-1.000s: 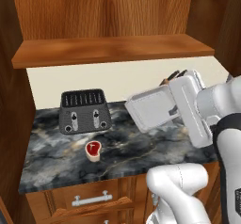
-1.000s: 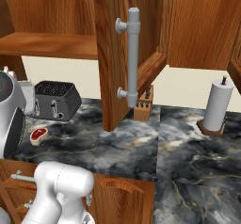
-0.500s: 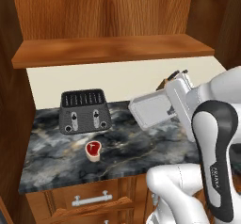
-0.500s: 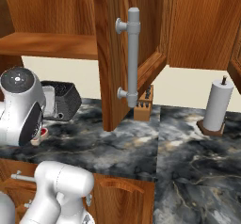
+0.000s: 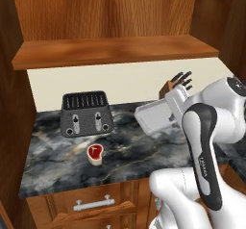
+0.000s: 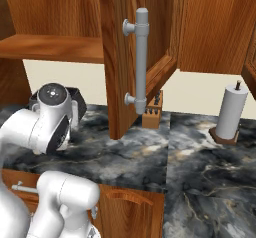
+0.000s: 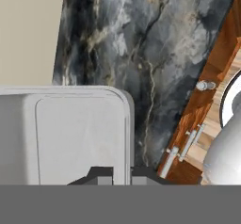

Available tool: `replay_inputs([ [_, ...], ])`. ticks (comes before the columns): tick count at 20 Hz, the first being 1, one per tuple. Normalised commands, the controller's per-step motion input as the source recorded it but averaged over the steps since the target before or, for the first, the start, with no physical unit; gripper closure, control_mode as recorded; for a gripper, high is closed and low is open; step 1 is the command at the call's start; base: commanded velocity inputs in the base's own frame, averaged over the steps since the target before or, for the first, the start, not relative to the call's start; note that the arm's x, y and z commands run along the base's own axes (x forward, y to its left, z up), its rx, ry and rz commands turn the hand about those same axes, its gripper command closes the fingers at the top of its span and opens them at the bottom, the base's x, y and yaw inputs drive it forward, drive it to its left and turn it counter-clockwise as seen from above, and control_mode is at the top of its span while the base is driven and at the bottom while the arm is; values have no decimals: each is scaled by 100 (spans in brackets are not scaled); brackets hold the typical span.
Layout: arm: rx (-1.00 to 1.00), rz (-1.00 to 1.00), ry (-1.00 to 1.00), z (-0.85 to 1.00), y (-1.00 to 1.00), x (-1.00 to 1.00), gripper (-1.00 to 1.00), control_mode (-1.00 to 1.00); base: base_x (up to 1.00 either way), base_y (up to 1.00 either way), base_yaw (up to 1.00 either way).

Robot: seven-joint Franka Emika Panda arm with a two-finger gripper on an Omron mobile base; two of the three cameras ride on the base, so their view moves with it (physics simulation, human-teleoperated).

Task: Retrieve the tupperware from the cabinet, then place the raw meat into the tupperware to avoid contamination.

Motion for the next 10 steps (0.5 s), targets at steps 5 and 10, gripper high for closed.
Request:
replay_inputs([
  [5,0,0,0,-71,-14,59,100,-100,0,0,0],
  [10,-5,0,0,-65,0,70,100,-100,0,0,0],
])
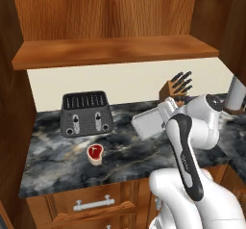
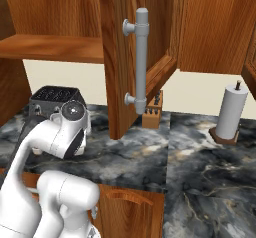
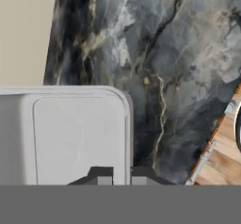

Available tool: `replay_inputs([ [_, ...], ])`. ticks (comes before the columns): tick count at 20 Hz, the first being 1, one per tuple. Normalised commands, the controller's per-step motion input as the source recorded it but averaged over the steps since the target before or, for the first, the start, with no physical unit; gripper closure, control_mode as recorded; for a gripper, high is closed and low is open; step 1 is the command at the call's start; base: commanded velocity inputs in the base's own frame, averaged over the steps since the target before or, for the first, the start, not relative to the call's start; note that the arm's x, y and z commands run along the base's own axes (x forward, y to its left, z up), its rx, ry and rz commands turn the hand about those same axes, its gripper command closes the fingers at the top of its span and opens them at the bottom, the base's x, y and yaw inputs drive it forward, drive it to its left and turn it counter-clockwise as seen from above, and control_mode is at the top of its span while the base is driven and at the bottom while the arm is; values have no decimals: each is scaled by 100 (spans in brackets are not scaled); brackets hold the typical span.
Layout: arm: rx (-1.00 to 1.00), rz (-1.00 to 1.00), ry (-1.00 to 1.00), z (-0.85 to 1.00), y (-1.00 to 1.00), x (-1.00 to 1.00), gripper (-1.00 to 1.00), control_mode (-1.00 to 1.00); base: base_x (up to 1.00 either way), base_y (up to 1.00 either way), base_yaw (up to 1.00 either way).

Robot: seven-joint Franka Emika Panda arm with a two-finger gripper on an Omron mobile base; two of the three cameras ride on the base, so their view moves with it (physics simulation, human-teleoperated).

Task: Retrieve the tupperware from the cabinet, then place the raw meat into the tupperware to avoid contamination.

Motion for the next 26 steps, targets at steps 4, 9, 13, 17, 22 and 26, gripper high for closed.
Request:
replay_inputs([
  [4,-5,0,0,-57,0,62,100,-100,0,0,0],
  [9,-5,0,4,-46,-2,48,100,-100,0,0,0],
  [13,-3,-3,17,-43,-5,36,100,-100,0,0,0],
  [17,-2,-5,21,-33,-2,23,100,-100,0,0,0],
  [22,0,-3,19,-30,0,22,100,-100,0,0,0],
  [26,-2,0,5,-15,0,26,100,-100,0,0,0],
])
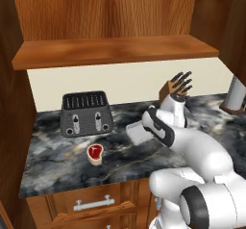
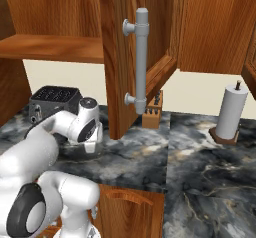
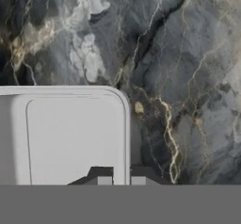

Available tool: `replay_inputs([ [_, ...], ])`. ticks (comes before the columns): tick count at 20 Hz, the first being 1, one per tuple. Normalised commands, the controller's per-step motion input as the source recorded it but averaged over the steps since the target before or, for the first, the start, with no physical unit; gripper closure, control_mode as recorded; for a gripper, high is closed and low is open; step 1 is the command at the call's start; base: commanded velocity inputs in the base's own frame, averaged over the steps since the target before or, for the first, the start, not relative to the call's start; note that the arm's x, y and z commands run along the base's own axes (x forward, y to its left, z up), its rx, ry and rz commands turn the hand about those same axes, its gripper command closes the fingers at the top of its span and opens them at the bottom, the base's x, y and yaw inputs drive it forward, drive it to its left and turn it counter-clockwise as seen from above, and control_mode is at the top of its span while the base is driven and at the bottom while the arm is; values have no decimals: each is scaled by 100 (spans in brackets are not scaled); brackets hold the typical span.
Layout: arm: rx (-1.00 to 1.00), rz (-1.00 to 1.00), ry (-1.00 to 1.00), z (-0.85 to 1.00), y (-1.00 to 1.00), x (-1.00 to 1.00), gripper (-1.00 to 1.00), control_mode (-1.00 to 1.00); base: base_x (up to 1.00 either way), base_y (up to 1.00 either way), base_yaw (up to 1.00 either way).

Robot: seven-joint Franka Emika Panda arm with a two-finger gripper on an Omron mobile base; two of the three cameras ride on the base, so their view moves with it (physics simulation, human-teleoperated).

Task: Retrieve the tupperware from the cabinet, then place the raw meat into the tupperware to avoid contamination.

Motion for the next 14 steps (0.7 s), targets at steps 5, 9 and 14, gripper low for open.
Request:
replay_inputs([
  [5,0,0,11,-12,-1,22,100,-100,0,0,0],
  [9,0,0,23,-24,-1,24,100,-100,0,0,0],
  [14,-3,-1,17,-34,0,23,100,-100,0,0,0],
])
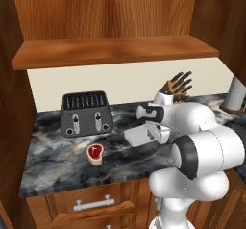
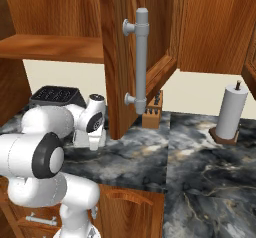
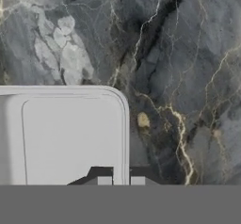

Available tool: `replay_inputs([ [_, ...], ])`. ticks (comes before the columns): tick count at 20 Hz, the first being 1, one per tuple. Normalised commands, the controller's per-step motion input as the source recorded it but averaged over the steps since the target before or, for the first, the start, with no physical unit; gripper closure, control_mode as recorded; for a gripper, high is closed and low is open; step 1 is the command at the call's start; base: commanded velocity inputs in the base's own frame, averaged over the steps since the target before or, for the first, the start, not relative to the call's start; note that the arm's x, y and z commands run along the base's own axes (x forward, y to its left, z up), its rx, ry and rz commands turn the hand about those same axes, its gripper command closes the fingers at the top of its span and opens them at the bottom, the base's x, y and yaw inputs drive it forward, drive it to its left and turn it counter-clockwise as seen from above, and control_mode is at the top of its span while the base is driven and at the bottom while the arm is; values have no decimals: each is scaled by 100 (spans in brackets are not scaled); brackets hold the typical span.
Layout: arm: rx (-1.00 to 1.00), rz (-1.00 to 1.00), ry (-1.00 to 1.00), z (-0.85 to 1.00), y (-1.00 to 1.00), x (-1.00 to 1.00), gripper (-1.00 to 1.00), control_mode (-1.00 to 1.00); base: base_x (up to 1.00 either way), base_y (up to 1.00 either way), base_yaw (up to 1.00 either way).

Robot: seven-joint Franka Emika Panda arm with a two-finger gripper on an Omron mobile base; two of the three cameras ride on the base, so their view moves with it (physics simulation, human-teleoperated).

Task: Retrieve the tupperware from the cabinet, then place the raw meat into the tupperware to avoid contamination.

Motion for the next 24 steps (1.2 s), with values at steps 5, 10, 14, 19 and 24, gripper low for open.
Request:
replay_inputs([
  [5,-4,-1,13,-34,-1,25,100,-100,0,0,0],
  [10,-7,0,7,-38,0,19,100,-100,0,0,0],
  [14,-6,0,7,-37,-2,15,100,-100,0,0,0],
  [19,0,0,3,-7,0,3,100,-100,0,0,0],
  [24,0,0,0,0,0,-6,-100,-100,0,0,0],
])
